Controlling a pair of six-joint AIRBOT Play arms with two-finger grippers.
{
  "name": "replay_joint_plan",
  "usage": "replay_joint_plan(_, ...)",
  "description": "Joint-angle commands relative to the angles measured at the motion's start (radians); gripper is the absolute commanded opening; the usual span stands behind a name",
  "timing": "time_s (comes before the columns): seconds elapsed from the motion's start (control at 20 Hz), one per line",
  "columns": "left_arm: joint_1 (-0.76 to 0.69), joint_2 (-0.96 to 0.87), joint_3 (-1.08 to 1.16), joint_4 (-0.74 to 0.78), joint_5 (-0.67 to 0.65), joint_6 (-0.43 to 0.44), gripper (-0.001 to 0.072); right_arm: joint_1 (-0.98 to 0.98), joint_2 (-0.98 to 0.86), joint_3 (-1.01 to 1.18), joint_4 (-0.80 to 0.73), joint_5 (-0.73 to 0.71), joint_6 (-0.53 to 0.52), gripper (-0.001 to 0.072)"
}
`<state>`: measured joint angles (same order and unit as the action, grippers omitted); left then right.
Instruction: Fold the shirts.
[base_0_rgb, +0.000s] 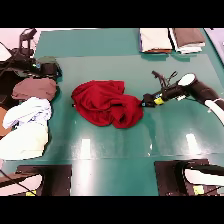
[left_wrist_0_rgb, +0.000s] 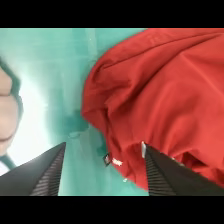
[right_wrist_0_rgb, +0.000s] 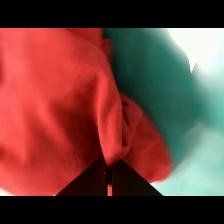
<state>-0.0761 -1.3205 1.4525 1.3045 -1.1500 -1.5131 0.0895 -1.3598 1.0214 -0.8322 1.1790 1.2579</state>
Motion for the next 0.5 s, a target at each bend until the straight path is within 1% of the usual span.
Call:
replay_joint_plan(0.0, 0.000, -0.122, 0.000, -0.095, 0.041, 0.006, 0.0570, 0.009, 0.088, 0.095, -0.092, 0.030, 0.044, 0.0019)
replay_joint_plan(0.05, 0.000, -0.169, 0.000, -0.121, 0.058, 0.027, 0.0571, 0.009, 0.105, 0.106, -0.094, 0.034, 0.045, 0.0019)
replay_joint_plan(0.2, 0.000, -0.299, 0.000, -0.170, 0.097, 0.030, 0.0570, 0.015, 0.138, 0.108, -0.113, 0.039, 0.071, 0.0019)
replay_joint_plan(0.25, 0.000, -0.336, 0.000, -0.204, 0.108, 0.045, 0.0570, 0.017, 0.137, 0.108, -0.112, 0.045, 0.071, 0.0019)
replay_joint_plan(0.35, -0.005, -0.388, 0.000, -0.298, 0.119, 0.122, 0.0570, 0.017, 0.137, 0.107, -0.112, 0.048, 0.082, 0.0019)
replay_joint_plan(0.45, -0.019, -0.419, 0.000, -0.296, 0.152, 0.134, 0.0570, 0.017, 0.137, 0.107, -0.112, 0.043, 0.089, 0.0019)
